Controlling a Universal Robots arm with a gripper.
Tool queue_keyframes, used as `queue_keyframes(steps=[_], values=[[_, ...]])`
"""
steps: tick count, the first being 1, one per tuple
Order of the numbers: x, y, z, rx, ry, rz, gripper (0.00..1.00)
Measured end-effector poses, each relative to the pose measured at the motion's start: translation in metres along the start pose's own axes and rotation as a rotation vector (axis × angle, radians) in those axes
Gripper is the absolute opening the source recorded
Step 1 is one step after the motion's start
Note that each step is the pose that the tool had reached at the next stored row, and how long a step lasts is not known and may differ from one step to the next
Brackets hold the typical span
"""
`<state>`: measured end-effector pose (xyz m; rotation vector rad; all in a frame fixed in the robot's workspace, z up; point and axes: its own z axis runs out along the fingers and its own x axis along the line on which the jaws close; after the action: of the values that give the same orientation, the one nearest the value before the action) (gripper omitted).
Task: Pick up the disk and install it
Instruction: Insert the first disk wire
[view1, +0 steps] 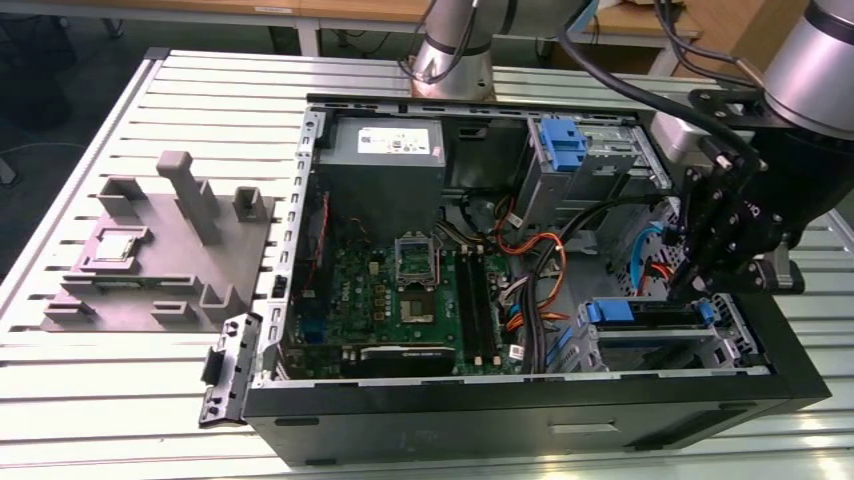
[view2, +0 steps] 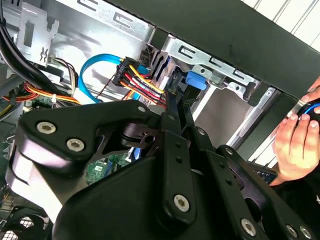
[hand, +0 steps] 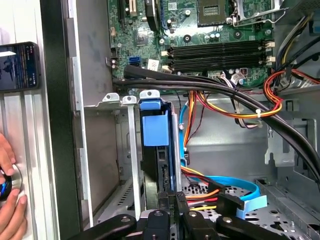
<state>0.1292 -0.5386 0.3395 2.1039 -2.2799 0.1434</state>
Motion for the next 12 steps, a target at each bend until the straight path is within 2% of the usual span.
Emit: queue_keyframes(steps=[2, 5, 7, 12], values=[[0.0001, 0.0012, 0.0006, 0.0065, -0.0009, 0.0, 0.17], [0.0004, 0.0066, 0.0013, 0.024, -0.0021, 0.002, 0.17], [0.0005, 0.008, 0.0024, 0.0302, -0.0027, 0.003, 0.17], [0.0009, 0.0092, 0.0048, 0.0329, -0.003, 0.01, 0.17]])
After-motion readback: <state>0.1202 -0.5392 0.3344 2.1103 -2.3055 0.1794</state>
